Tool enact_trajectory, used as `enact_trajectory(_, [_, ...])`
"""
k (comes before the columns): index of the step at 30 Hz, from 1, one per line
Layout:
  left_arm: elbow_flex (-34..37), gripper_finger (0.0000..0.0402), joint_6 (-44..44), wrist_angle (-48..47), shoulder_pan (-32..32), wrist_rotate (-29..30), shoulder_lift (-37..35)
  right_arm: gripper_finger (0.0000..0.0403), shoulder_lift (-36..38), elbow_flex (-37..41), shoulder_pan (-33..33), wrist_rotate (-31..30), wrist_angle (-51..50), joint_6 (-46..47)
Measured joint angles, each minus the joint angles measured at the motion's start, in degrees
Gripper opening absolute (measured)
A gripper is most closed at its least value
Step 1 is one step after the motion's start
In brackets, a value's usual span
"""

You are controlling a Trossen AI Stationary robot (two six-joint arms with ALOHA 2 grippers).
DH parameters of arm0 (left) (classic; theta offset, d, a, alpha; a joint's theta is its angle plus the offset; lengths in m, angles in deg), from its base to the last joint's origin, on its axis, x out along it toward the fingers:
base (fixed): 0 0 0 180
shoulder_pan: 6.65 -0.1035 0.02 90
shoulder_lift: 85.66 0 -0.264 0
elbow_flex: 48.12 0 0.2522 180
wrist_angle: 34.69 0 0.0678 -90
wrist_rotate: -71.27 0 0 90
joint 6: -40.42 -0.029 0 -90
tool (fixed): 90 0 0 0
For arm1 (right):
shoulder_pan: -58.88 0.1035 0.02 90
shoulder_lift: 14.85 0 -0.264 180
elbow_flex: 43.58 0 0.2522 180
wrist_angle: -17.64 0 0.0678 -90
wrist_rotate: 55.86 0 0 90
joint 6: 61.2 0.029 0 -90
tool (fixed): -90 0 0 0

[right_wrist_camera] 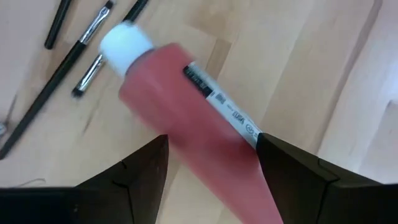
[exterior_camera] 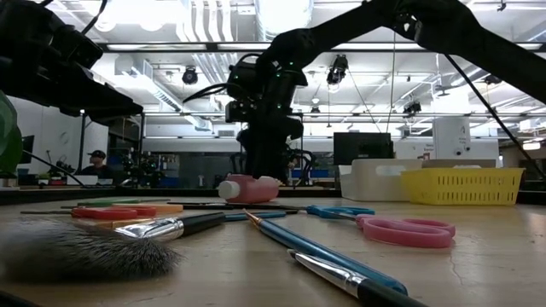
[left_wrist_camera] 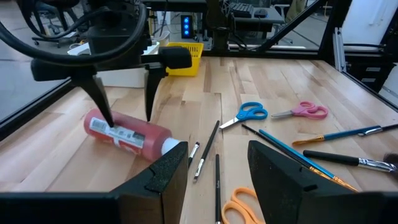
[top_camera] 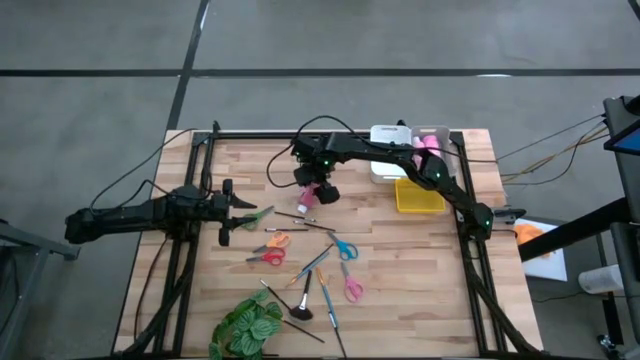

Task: Pick & Place Paint Supplies
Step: Put the red paint bottle into the gray bin

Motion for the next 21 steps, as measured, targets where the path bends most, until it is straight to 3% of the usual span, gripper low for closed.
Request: enact_trajectory(21, [0.0,0.0169,0.0,0.0,0.0,0.0,0.0,0.0241,-0.1,0.6,0.0,0.6,-20.4,12.7])
